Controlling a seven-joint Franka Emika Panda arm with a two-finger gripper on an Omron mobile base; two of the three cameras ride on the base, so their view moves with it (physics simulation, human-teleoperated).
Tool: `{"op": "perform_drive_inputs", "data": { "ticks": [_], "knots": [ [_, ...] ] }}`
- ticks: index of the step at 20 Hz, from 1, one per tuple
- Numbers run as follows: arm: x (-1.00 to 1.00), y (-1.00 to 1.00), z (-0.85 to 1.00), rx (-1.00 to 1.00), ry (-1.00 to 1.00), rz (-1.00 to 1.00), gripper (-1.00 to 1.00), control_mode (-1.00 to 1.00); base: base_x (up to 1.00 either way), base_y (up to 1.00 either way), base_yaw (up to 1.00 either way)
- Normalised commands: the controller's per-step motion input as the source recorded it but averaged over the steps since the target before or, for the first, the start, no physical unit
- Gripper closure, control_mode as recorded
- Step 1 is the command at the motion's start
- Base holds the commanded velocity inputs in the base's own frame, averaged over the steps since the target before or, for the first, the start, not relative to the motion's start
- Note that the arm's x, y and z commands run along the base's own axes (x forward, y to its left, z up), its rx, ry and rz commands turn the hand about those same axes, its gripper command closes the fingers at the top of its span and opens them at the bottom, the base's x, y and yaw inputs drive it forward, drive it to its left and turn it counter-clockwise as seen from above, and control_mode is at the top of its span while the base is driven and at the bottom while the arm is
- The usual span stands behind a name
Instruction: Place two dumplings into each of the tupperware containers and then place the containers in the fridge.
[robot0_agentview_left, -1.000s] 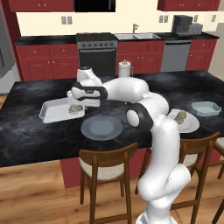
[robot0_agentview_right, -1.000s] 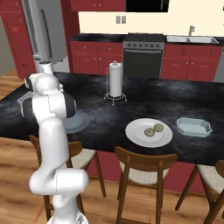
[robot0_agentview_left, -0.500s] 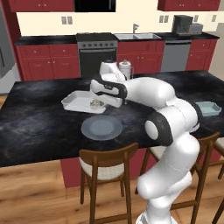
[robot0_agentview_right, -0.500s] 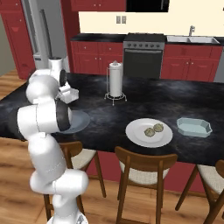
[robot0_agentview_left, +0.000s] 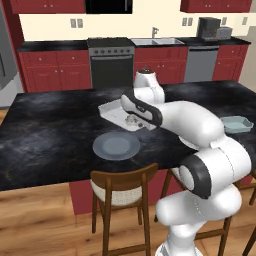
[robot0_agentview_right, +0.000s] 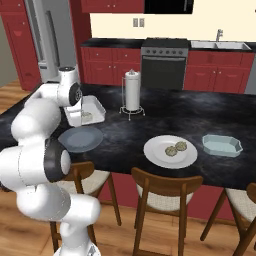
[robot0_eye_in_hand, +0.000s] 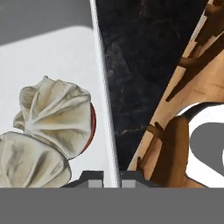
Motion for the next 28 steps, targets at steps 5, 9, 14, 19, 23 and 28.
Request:
{"op": "perform_drive_inputs", "data": {
  "ticks": [5, 9, 14, 19, 23, 28],
  "knots": [
    [-0.51, -0.48, 0.53, 0.05, 0.01, -0.33, 1.00, -1.00, 0.00, 0.00, 0.00],
    [-0.56, -0.46, 0.15, 0.04, -0.01, -0.06, 1.00, -1.00, 0.00, 0.00, 0.00],
    [-0.64, -0.37, 0.07, 0.02, -0.02, -0.01, 1.00, -1.00, 0.00, 0.00, 0.00],
    [-0.56, -0.43, -0.02, -0.02, -0.01, -0.15, 1.00, -1.00, 0.00, 0.00, 0.00],
    [-0.35, -0.44, -0.18, -0.13, -0.09, -0.15, 1.00, -1.00, 0.00, 0.00, 0.00],
    [-0.26, -0.22, -0.01, -0.04, -0.06, 0.05, 1.00, -1.00, 0.00, 0.00, 0.00]
  ]
}}
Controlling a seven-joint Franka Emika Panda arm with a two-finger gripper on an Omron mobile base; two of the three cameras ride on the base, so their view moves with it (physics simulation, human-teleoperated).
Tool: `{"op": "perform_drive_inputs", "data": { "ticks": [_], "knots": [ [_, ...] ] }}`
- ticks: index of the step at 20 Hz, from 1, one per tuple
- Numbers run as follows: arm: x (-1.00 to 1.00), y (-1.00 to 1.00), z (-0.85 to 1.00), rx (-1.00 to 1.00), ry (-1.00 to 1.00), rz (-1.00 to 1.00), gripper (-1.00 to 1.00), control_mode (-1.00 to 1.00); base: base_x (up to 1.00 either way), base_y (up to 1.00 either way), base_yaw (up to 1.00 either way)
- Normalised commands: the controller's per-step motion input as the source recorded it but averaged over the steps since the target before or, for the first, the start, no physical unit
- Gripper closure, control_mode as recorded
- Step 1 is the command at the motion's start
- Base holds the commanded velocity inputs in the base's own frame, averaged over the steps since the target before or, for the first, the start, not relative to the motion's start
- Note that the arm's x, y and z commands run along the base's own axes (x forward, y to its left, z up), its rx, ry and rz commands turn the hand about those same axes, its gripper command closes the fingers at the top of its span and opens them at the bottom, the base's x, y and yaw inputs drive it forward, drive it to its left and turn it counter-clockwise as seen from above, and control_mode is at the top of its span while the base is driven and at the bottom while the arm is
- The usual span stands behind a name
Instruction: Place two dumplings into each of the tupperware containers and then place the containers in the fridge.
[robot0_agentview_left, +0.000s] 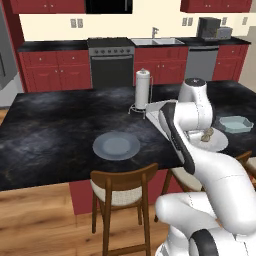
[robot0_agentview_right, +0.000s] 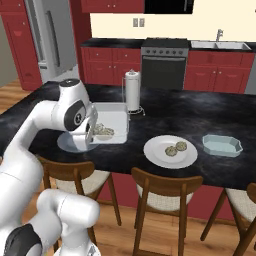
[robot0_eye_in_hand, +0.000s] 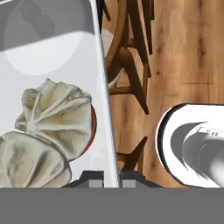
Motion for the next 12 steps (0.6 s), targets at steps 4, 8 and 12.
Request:
{"op": "perform_drive_inputs", "data": {
  "ticks": [4, 8, 12],
  "knots": [
    [-0.69, -0.11, 0.40, 0.00, 0.00, 0.02, 1.00, -1.00, 0.00, 0.00, 0.00],
    [-0.59, 0.00, 0.49, 0.00, 0.00, -0.05, 1.00, -1.00, 0.00, 0.00, 0.00],
    [-0.20, 0.02, 0.31, 0.00, 0.00, 0.00, 1.00, -1.00, 0.00, 0.00, 0.00]
  ]
}}
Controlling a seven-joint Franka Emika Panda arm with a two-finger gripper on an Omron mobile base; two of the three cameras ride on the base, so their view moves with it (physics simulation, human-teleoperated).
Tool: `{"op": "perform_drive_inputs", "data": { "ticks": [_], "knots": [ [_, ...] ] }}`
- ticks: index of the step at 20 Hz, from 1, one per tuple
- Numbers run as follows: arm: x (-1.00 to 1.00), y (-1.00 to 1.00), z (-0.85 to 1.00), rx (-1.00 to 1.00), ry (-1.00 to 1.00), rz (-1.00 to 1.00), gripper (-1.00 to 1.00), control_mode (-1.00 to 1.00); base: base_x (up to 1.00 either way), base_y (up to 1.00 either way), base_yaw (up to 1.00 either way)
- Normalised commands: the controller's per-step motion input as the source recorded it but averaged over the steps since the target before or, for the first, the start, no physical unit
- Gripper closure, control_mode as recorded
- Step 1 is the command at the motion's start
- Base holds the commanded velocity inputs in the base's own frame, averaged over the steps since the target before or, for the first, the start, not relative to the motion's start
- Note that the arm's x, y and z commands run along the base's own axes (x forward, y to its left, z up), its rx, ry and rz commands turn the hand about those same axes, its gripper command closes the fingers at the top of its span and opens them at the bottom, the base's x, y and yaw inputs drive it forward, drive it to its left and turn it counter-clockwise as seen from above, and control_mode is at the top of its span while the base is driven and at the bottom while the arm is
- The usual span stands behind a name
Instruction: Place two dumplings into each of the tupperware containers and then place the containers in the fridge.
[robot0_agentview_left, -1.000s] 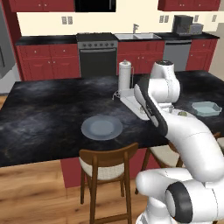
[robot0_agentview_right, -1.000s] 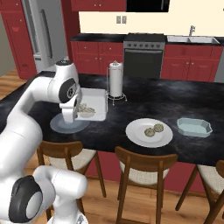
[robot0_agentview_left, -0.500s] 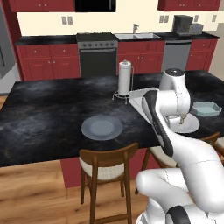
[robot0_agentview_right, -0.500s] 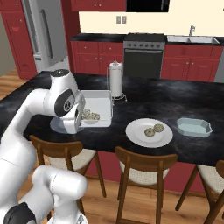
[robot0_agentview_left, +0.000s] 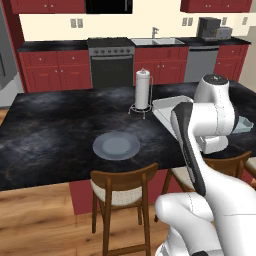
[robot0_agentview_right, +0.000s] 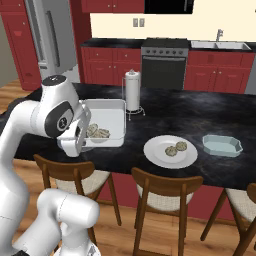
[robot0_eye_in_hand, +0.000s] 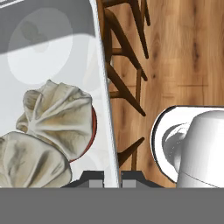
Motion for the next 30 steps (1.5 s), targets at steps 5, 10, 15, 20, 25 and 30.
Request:
{"op": "perform_drive_inputs", "data": {
  "ticks": [5, 10, 15, 20, 25, 30],
  "knots": [
    [-0.04, 0.10, 0.12, 0.00, 0.00, 0.00, 1.00, -1.00, 0.00, 0.00, 0.00],
    [0.00, 0.22, 0.00, 0.00, 0.00, 0.00, 1.00, -1.00, 0.00, 0.00, 0.00],
    [-0.08, 0.21, 0.00, 0.00, 0.00, 0.00, 1.00, 1.00, -0.10, 0.06, 0.00],
    [0.00, 0.00, 0.00, 0.00, 0.00, 0.00, 1.00, 1.00, -0.81, 0.75, 0.03],
    [0.00, 0.00, 0.00, 0.00, 0.00, 0.00, 1.00, 1.00, 0.04, 1.00, 0.09],
    [0.00, 0.00, 0.00, 0.00, 0.00, 0.00, 1.00, 1.00, 0.79, 1.00, 0.02]
  ]
}}
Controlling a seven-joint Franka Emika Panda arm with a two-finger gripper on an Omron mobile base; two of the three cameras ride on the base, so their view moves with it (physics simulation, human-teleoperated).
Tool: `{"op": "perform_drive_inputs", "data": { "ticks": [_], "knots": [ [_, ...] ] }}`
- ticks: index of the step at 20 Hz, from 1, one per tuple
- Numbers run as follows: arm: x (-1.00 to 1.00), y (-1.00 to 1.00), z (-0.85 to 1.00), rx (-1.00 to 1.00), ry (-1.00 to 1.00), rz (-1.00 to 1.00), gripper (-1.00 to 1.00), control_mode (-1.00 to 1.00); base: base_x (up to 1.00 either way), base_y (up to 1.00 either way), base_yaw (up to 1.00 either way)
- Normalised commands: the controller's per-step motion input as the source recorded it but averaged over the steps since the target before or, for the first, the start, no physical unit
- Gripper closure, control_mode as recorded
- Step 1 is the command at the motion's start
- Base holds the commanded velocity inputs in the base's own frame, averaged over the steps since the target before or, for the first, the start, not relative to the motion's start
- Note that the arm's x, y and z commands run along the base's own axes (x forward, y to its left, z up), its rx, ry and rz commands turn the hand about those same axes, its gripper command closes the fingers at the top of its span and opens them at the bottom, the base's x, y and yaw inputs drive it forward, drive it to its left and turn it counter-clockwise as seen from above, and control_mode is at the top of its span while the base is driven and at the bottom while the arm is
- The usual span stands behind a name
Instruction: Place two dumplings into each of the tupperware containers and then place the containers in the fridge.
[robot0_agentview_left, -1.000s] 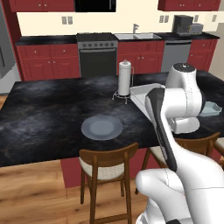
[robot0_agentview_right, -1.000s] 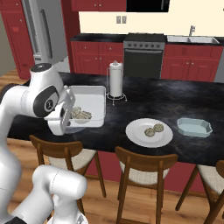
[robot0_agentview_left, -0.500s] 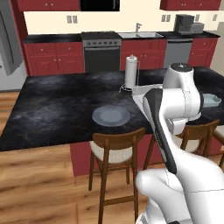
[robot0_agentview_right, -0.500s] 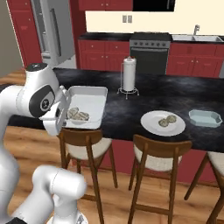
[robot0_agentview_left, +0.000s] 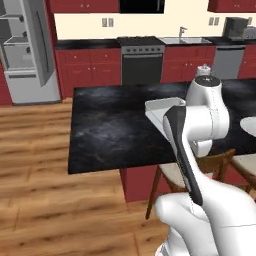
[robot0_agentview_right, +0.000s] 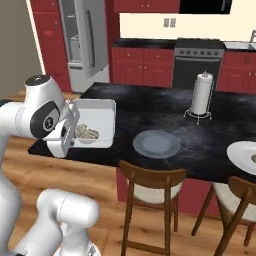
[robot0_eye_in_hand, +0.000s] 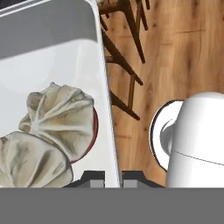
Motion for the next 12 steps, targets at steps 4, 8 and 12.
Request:
{"op": "perform_drive_inputs", "data": {
  "ticks": [4, 8, 12],
  "knots": [
    [0.00, 0.00, 0.00, 0.00, 0.00, 0.00, 1.00, 1.00, 0.82, 1.00, 0.00],
    [0.00, 0.00, 0.00, 0.00, 0.00, 0.00, 1.00, 1.00, 0.25, 1.00, 0.00],
    [0.00, 0.00, 0.00, 0.00, 0.00, 0.00, 1.00, 1.00, -0.01, 1.00, -0.03]
  ]
}}
